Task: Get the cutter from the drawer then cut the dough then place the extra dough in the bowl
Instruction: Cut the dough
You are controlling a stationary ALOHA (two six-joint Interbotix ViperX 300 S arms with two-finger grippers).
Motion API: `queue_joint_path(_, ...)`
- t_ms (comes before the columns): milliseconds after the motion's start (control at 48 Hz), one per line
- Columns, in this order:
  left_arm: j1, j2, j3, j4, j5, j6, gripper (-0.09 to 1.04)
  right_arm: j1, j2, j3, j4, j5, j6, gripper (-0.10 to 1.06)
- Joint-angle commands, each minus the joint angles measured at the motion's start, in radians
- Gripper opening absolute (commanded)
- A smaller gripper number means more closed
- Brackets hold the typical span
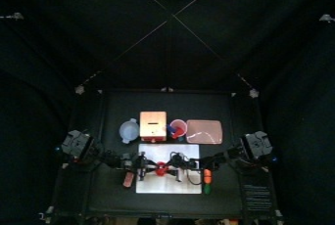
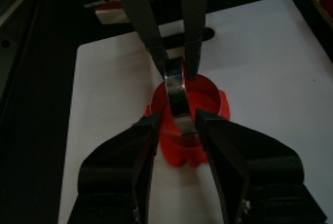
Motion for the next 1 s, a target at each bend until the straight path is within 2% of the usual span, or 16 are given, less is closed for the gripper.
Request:
queue_joint_path(21,-0.003,-0.011,-0.009,-0.002,-0.006,0.002,0.62,0.002,-0.023,-0.015,-0.002,0.000,0.000,0.62)
queue_joint_path(167,-0.003,-0.009,-0.009,-0.002,-0.002,0.000,0.62,0.002,-0.023,-0.015,-0.002,0.025,0.000,0.58)
queue_joint_path(1000,-0.002,0.037,-0.015,-0.015,0.015,-0.009,0.61,0.002,-0.003,-0.018,-0.002,0.052,0.003,0.58)
